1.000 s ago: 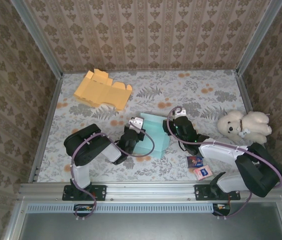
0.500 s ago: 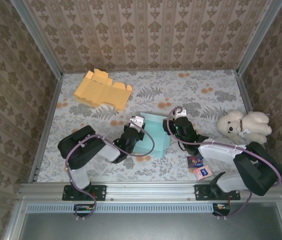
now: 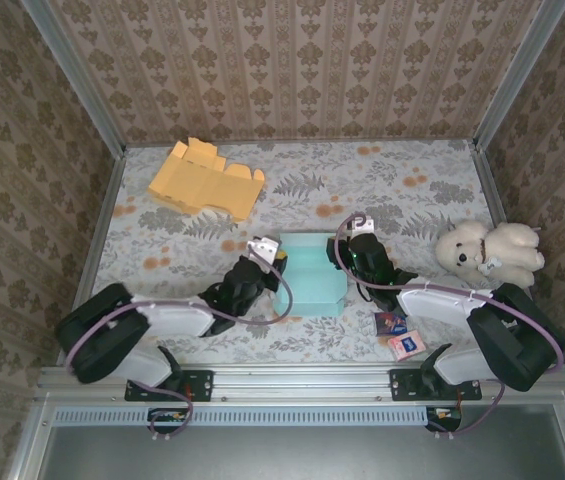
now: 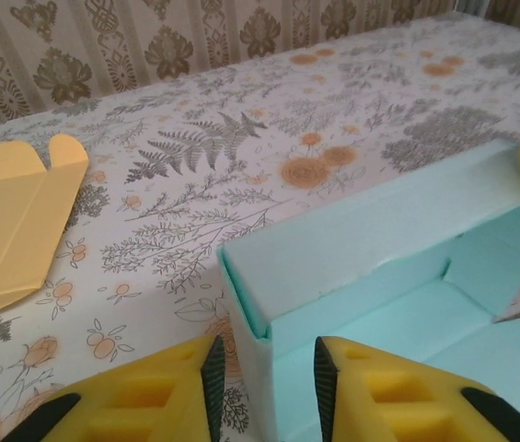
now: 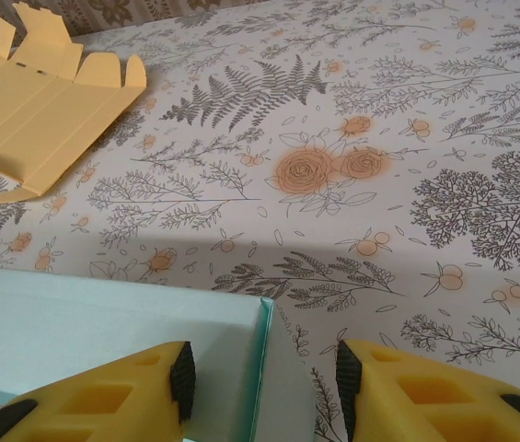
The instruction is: Fold the paper box
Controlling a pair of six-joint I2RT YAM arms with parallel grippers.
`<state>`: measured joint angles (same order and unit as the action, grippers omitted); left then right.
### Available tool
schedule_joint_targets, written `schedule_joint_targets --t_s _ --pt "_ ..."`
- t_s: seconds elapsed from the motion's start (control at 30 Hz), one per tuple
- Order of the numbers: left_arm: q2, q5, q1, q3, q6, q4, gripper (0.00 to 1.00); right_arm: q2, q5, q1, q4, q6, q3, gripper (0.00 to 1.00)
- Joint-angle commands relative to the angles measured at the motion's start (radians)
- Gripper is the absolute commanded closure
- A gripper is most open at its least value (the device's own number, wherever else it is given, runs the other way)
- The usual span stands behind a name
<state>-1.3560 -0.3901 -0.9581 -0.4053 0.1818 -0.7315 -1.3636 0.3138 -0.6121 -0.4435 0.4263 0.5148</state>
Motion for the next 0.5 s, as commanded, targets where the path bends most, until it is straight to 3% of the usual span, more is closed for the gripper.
schedule_joint_targets --t_s 0.0,0.07,0.17,0.33,0.47 --pt "0.159 0.056 0.019 -0.015 0.15 0.211 0.72 -0.002 0.016 0.004 0.04 -0.008 -0.027 0.53" --pt "0.235 0.061 0.037 -0.033 0.211 0.3 0.72 -0.003 0.011 0.003 0.039 -0.009 -0.025 0.53" --pt "0.272 0.047 0.091 -0.061 0.337 0.393 0.61 -0.009 0.004 0.003 0.03 -0.007 -0.027 0.53" --pt "0.124 0.256 0.204 -0.128 0.476 0.35 0.5 -0.017 -0.01 0.002 0.016 -0.003 -0.027 0.53" --pt "0.028 0.291 0.2 -0.156 0.521 0.251 0.51 -0.02 -0.016 0.002 0.015 -0.003 -0.03 0.53"
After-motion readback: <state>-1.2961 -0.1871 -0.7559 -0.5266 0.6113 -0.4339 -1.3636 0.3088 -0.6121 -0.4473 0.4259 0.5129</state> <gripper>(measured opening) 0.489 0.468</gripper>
